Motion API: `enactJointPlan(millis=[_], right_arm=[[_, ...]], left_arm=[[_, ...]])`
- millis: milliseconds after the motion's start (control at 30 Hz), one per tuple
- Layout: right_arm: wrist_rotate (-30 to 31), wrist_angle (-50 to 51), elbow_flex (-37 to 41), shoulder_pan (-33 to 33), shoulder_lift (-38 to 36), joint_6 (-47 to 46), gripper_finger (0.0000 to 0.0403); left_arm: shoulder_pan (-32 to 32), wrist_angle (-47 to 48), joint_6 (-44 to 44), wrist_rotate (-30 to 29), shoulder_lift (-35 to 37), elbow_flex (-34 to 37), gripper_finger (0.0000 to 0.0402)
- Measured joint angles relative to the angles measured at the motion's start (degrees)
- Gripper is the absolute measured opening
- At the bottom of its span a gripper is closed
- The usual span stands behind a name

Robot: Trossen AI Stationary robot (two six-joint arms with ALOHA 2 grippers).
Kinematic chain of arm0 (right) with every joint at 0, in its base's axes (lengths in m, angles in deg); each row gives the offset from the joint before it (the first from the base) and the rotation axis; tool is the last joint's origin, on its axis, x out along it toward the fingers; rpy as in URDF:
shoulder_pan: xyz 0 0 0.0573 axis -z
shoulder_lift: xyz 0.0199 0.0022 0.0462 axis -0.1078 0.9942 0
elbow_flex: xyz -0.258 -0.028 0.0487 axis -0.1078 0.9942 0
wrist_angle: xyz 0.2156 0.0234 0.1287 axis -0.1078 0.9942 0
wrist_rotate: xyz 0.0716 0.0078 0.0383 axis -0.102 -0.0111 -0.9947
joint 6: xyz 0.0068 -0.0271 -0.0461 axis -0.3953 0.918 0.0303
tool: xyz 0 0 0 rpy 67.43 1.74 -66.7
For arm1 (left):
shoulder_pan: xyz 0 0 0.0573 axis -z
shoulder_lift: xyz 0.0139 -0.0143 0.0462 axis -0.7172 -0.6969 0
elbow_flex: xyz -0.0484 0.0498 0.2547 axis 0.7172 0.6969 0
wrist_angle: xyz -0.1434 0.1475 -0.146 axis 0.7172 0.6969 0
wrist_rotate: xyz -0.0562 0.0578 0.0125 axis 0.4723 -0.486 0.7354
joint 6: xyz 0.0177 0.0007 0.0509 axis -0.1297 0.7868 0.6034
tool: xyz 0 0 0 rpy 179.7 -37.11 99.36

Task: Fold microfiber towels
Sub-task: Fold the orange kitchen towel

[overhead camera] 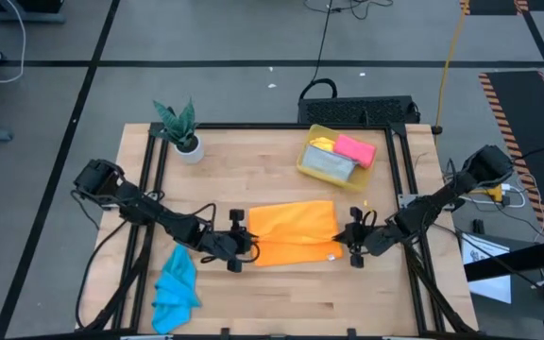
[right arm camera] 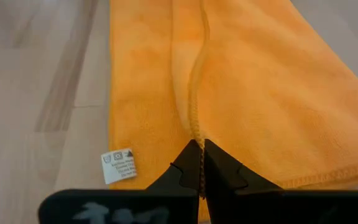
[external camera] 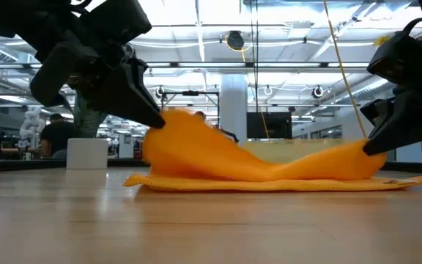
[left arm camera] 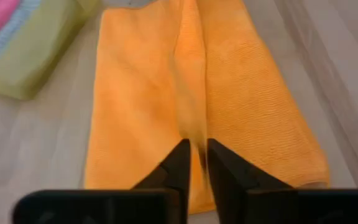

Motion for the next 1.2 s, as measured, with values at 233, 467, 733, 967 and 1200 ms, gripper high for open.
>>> enactJointPlan(millis=[233,467,733,967,1200], right_arm=[[-0.04,-0.04,0.0,0.0,-0.03,0.0,0.0],[-0.07,-0.03,0.0,0.0,-0.03,0.02,0.0],[-0.09,-0.01,0.0,0.0,-0.03,0.06,0.0],[-0.09,-0.01,0.0,0.0,-0.03,0.16,0.0],[-0.11,-0.01,0.0,0.0,-0.03,0.19,0.0]], left_arm=[[0.02,-0.35,-4.21,4.16,0.0,0.0,0.0152],[0.02,-1.53,-8.94,1.35,0.0,0.0,0.0181],[-0.91,-3.48,-9.93,5.63,0.0,0.0,0.0181],[-4.74,1.66,-19.57,8.7,-0.02,0.0,0.0156],[-6.14,0.05,-19.98,14.71,-0.02,0.0,0.0093]])
